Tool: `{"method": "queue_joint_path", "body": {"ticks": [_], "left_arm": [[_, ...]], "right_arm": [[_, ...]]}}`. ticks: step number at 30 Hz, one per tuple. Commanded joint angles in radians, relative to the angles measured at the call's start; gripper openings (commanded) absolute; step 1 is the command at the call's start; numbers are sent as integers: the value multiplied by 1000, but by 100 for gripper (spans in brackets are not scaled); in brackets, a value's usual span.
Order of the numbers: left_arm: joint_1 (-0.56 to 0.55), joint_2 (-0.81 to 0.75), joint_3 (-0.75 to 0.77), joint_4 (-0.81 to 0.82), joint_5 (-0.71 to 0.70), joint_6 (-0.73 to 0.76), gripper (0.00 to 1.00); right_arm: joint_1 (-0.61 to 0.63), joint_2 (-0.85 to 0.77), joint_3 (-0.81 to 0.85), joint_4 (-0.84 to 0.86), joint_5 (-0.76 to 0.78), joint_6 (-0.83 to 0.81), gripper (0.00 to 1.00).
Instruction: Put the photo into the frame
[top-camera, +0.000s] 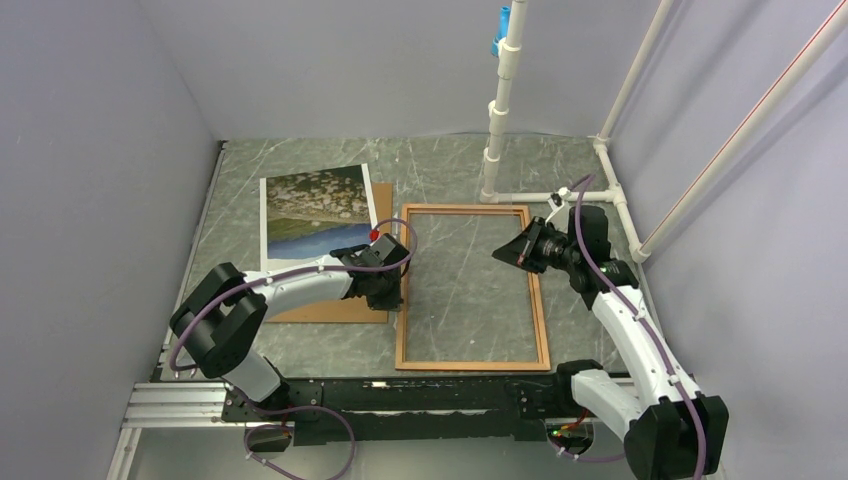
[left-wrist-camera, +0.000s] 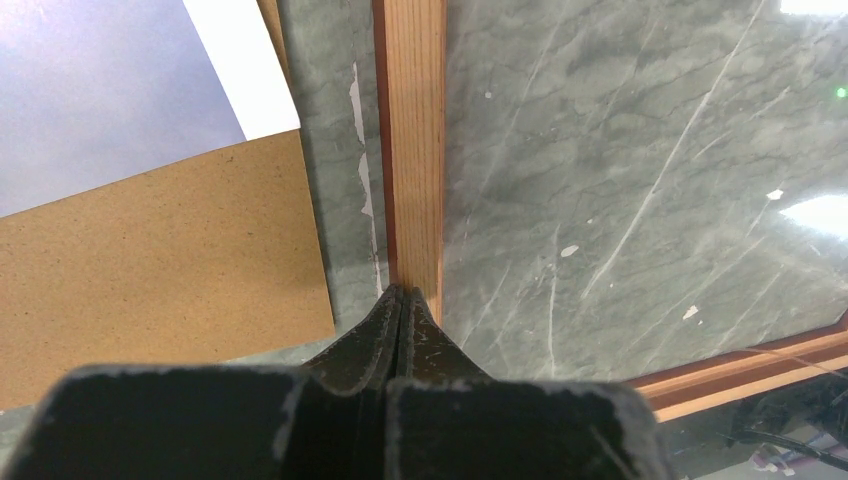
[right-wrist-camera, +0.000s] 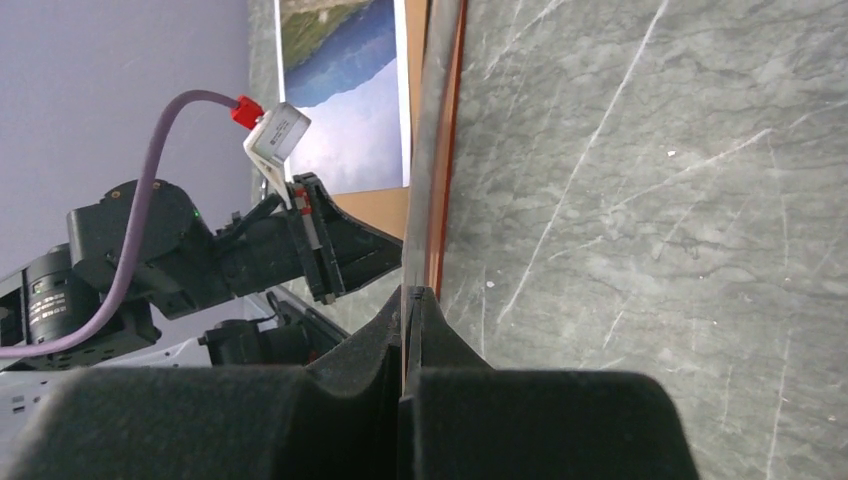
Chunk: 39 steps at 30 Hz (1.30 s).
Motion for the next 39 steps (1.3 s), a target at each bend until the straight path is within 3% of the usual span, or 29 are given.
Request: {"method": "queue_joint_path", "body": {"ticks": [1, 23, 33, 39], "left_arm": [[3, 56, -30, -117, -111, 40, 0], [-2, 66, -16, -143, -124, 44, 0], [-3, 61, -14, -156, -134, 48, 0], [-3, 66, -9, -155, -133, 53, 0]], "right_arm": [[0, 5, 38, 58, -56, 31, 0], [-8, 61, -30, 114, -98, 37, 0], [-11, 74, -56, 11, 17, -136, 0], [-11, 116, -105, 76, -35, -168, 2]]}}
